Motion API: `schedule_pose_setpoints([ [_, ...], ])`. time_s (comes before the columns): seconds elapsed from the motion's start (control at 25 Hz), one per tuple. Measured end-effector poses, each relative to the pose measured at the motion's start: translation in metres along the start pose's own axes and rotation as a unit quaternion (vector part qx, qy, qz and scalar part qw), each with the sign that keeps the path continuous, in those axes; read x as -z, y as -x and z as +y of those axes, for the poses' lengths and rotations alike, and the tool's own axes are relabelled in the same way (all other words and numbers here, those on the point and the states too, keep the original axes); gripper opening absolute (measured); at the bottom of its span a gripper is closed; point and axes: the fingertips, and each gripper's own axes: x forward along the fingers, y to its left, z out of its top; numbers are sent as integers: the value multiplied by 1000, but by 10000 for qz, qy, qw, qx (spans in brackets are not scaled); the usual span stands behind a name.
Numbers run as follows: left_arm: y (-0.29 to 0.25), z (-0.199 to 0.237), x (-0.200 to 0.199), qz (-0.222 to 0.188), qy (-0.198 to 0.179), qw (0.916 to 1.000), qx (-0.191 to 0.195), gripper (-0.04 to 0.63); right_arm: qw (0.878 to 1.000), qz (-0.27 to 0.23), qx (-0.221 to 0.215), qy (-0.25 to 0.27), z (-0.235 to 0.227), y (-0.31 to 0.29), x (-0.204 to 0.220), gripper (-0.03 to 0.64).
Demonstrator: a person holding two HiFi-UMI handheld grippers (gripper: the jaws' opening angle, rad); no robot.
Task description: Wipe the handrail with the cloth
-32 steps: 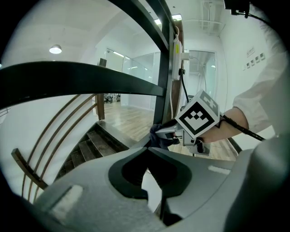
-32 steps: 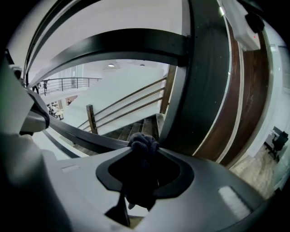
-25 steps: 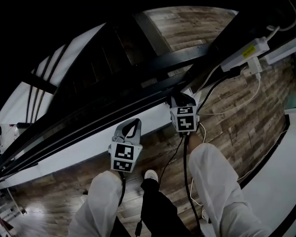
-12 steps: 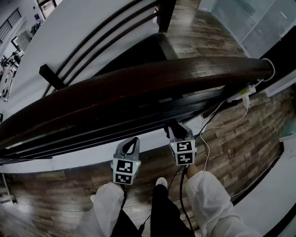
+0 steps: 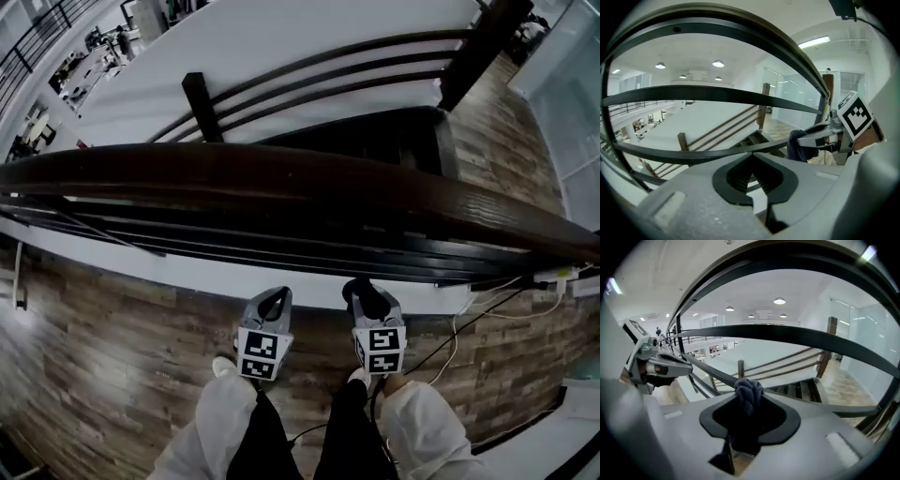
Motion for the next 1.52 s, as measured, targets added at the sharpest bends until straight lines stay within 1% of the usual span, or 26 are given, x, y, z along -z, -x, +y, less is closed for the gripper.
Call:
schedule_pose_setpoints([
  [0.08, 31, 48, 12, -33, 213, 9989, -416, 0, 9992, 18, -337, 202, 49, -19, -11, 117],
  [0.16, 63, 93, 26, -54, 410, 9959, -803, 0, 9971, 38, -665, 380, 98, -38, -21, 117],
  [0.32, 120, 178, 58, -59, 645, 9892, -1314, 0, 9927, 57, -1056, 573, 191, -73, -39, 117],
  [0.4, 149, 218, 76, -64, 808, 9835, -1619, 0, 9890, 58, -1300, 709, 237, -90, -51, 117],
  [0.52, 193, 270, 100, -88, 1086, 9711, -2124, -1, 9800, 55, -1725, 993, 305, -111, -71, 117],
  [0.64, 230, 313, 117, -130, 1286, 9621, -2403, 0, 9736, 40, -1962, 1168, 363, -124, -87, 117],
  [0.76, 254, 345, 130, -162, 1408, 9556, -2582, -2, 9675, 42, -2161, 1316, 410, -136, -96, 117],
  [0.92, 265, 391, 147, -241, 1439, 9512, -2718, 0, 9615, 28, -2343, 1439, 463, -166, -99, 117],
  [1.08, 269, 423, 176, -265, 1519, 9483, -2775, -1, 9576, 77, -2440, 1529, 507, -196, -88, 117],
  [1.2, 264, 448, 201, -260, 1619, 9463, -2786, -1, 9575, 122, -2429, 1549, 530, -228, -76, 117],
  [1.28, 256, 466, 221, -259, 1665, 9457, -2778, -1, 9580, 136, -2403, 1557, 545, -252, -66, 117],
  [1.4, 243, 485, 251, -201, 1669, 9477, -2712, -1, 9582, 177, -2384, 1569, 565, -282, -48, 117],
  [1.52, 229, 502, 273, -185, 1672, 9493, -2655, -1, 9581, 210, -2365, 1599, 579, -309, -33, 117],
])
